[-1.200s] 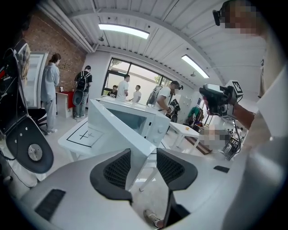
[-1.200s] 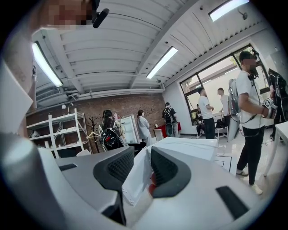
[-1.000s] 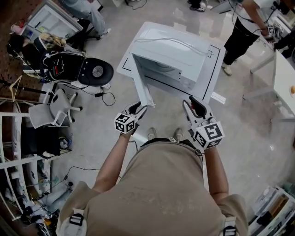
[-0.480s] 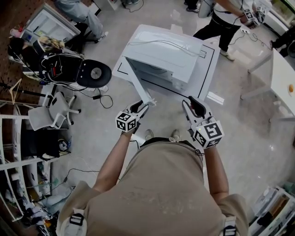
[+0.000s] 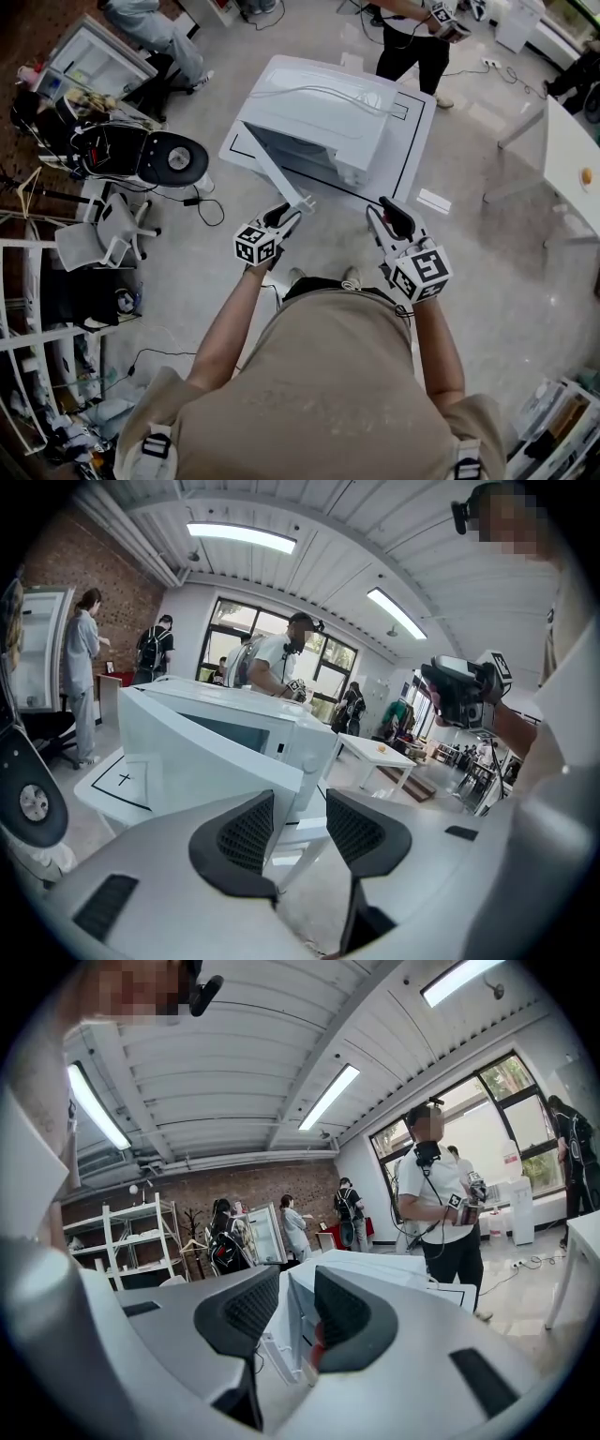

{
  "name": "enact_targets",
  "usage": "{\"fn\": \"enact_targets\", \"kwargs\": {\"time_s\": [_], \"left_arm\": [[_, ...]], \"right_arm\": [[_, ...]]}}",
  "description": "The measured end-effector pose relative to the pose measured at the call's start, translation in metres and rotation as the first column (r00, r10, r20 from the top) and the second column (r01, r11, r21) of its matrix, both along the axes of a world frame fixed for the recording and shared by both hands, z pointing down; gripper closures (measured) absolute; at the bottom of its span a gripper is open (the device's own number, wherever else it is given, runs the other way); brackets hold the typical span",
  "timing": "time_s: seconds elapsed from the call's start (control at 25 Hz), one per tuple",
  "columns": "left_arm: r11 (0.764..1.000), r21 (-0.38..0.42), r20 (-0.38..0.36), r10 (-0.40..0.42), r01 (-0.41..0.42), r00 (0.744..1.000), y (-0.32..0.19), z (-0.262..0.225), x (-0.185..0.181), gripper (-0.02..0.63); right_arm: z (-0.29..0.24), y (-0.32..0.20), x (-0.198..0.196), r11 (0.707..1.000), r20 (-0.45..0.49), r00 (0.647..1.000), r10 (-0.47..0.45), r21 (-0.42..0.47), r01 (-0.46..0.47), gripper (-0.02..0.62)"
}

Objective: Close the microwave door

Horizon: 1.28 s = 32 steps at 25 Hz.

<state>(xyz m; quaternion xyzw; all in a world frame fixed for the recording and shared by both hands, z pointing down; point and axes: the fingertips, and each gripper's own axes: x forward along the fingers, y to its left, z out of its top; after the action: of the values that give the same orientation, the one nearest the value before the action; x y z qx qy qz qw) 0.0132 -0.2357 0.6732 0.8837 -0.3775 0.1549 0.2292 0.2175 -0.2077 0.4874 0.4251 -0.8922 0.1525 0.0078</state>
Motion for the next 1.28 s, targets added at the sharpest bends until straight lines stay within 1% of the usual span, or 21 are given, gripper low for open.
{"fn": "enact_targets", "kwargs": {"time_s": [0.2,0.52,0.92,1.28], "left_arm": [[1.0,-0.003,-0.008,0.009,-0.009,1.0,-0.009,0.001,0.014,0.431],[0.999,0.002,-0.015,0.047,-0.047,0.999,-0.02,-0.003,0.038,0.431],[0.998,-0.001,-0.032,0.069,-0.07,0.997,-0.043,0.002,0.057,0.431],[0.995,0.003,-0.024,0.1,-0.1,0.995,-0.061,0.003,0.071,0.431]], "right_arm": [[0.0,-0.001,0.012,1.0,-0.006,1.0,-0.001,0.003,0.001,0.474],[-0.006,-0.001,0.026,1.0,0.003,1.0,-0.001,0.012,0.001,0.474],[-0.003,-0.005,0.037,1.0,0.007,1.0,0.011,0.013,-0.011,0.474],[-0.001,-0.005,0.047,0.999,0.012,0.999,0.032,0.011,-0.033,0.474]]}}
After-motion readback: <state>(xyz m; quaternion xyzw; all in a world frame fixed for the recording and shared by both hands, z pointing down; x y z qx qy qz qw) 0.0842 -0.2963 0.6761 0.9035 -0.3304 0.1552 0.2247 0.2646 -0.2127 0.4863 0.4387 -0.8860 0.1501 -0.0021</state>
